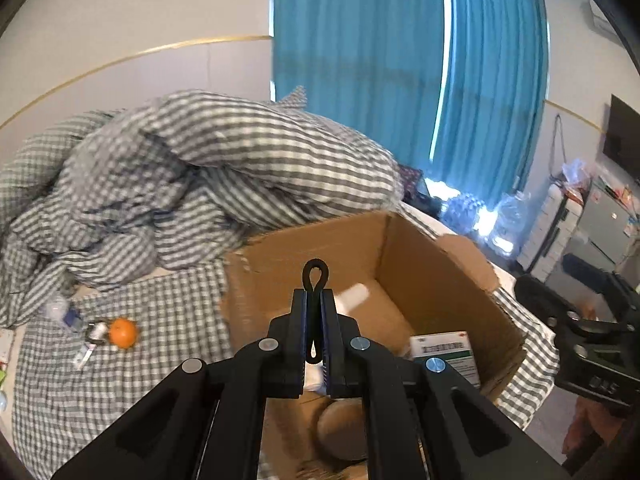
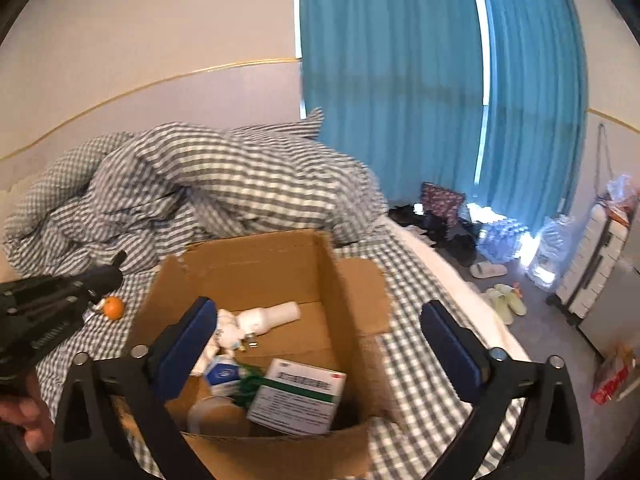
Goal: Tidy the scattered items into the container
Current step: 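Carry the green packet over the box with the right tool, then open the right tool to drop the green packet into the box, then move both tools back over the tub and orange on the bed, then grasp the cotton-swab tub with left tool while right tool grasps the orange, then carry the tub and orange over the box and release the orange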
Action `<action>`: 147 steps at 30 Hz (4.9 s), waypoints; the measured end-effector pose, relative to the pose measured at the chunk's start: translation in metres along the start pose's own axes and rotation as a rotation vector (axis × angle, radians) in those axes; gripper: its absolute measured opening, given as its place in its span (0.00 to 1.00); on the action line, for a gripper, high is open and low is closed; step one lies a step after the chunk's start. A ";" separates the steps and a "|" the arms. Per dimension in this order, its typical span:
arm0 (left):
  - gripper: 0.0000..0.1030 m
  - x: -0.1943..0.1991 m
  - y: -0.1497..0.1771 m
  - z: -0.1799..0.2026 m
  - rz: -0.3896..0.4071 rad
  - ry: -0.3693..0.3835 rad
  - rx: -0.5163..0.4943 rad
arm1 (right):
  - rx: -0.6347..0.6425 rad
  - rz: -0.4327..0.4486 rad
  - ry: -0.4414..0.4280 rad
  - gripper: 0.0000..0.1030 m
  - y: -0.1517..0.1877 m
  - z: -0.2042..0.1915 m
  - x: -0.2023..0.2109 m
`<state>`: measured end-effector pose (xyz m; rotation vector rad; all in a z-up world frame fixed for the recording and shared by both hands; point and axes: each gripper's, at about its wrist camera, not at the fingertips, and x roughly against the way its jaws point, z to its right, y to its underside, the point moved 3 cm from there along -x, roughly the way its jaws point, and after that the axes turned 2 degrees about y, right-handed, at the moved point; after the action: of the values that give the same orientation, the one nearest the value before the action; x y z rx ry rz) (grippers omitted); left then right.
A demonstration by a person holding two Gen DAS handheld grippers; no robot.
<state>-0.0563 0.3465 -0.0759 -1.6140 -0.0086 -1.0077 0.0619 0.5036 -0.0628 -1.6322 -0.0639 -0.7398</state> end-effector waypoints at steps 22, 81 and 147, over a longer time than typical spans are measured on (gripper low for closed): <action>0.93 -0.013 -0.002 0.003 -0.010 0.042 0.037 | -0.003 0.016 0.019 1.00 -0.005 0.002 0.016; 1.00 0.000 0.089 -0.432 0.004 -0.375 0.321 | 0.356 -0.066 -0.410 1.00 0.018 -0.389 -0.092; 0.63 0.034 0.107 -0.471 -0.016 -0.534 0.344 | 0.426 -0.380 -0.406 0.55 0.099 -0.469 -0.255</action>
<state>-0.2594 -0.0840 -0.1623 -1.5159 -0.5298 -0.5251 -0.2948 0.1494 -0.2685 -1.3451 -0.7890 -0.6132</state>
